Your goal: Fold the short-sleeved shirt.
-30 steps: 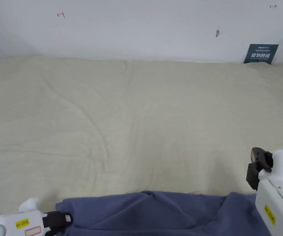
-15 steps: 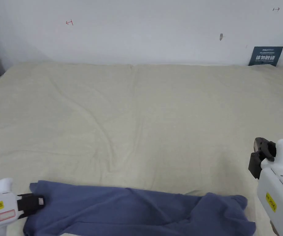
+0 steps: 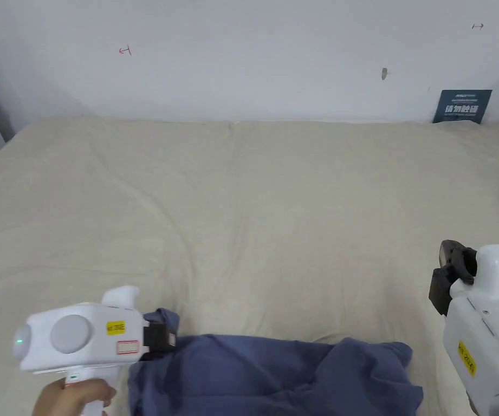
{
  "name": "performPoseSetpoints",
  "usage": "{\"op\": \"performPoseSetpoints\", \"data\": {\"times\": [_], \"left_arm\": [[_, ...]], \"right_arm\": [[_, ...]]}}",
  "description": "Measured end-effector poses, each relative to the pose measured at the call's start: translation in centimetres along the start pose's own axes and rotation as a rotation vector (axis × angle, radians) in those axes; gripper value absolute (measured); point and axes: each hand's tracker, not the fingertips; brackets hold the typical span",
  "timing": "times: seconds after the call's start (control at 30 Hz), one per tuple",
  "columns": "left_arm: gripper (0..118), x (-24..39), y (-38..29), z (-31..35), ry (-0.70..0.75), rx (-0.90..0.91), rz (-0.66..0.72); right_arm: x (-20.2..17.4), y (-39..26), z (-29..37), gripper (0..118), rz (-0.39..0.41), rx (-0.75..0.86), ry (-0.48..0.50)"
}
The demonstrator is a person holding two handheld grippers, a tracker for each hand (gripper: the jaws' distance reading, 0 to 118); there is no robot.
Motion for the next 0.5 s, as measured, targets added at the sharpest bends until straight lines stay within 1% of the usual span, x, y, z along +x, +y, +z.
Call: {"op": "performPoseSetpoints", "data": {"times": [0.17,0.27,0.3,0.33,0.37,0.4,0.43,0.5], "left_arm": [[8,4.1,-0.6,-4.8,-0.054,-0.066,0.015],[9,5.5,-0.9,-7.2,-0.032,-0.118,0.030],[11,5.6,-1.1,-7.7,-0.011,-0.127,0.040],[25,5.7,-1.1,-8.0,-0.003,-0.126,0.041],[52,6.0,-1.4,-7.9,-0.005,-0.121,0.043],[82,6.0,-1.6,-7.7,-0.007,-0.099,0.050],[106,6.1,-1.8,-7.5,-0.013,-0.081,0.058],[108,6.4,-1.8,-6.3,-0.064,-0.028,0.048]], "right_arm": [[1.2,0.0,0.5,0,-0.006,0.001,-0.020],[1.9,-0.2,0.9,0,-0.016,0.002,-0.034],[2.0,-0.2,1.0,0,-0.015,0.003,-0.040],[2.2,-0.3,1.1,0,-0.014,0.002,-0.044],[2.3,-0.3,1.1,0,-0.015,0.002,-0.047],[2.5,-0.4,1.1,0,-0.017,0.001,-0.049],[2.7,-0.4,1.1,0,-0.020,-0.001,-0.051],[2.9,-0.5,1.0,0,-0.026,-0.006,-0.054]]}}
